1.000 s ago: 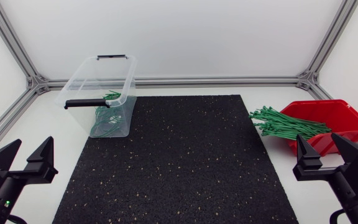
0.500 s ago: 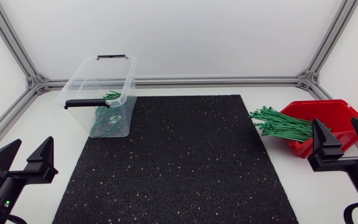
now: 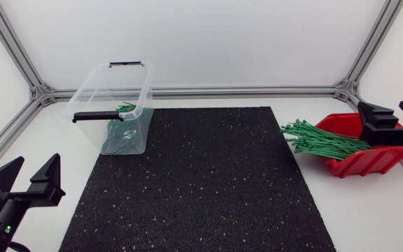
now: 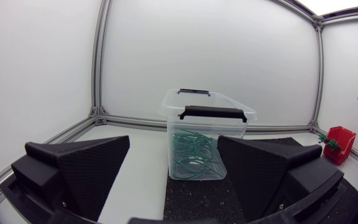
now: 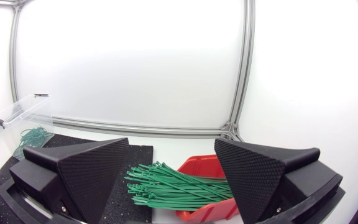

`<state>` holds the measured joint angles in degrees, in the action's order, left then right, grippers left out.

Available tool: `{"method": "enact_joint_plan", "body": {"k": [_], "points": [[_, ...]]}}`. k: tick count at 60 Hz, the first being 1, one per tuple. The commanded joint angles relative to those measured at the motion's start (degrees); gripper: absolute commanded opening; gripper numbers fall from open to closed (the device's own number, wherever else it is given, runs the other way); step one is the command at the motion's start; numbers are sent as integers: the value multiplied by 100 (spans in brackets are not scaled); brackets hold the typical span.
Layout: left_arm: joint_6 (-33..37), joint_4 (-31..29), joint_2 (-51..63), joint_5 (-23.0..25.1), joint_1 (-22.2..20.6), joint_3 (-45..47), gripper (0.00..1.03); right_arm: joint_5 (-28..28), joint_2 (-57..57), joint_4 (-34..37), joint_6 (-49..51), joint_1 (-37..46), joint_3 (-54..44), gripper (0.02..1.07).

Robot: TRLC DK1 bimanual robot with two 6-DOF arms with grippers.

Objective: Take a green cable tie from the red box, thread the tail through the head to close it, then place it in the transparent bin on the left.

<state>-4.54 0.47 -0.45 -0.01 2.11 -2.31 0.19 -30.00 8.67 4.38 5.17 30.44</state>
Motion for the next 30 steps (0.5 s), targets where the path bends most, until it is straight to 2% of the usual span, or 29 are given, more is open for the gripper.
{"method": "enact_joint_plan", "body": {"k": [1, 12, 23, 30], "points": [[-56, -91, -34, 45, -9, 222, 99, -19, -472, 390, 133, 160, 709, 102], [-56, -91, -34, 45, -18, 222, 99, -203, -1439, 1313, 827, 239, 1826, 101], [-56, -100, -34, 45, 0, 222, 99, -1152, -2581, 2447, 1935, 784, 3038, 90], [-56, -100, -34, 45, -18, 222, 99, -1618, -3372, 3124, 2603, 1162, 3742, 90]]}}
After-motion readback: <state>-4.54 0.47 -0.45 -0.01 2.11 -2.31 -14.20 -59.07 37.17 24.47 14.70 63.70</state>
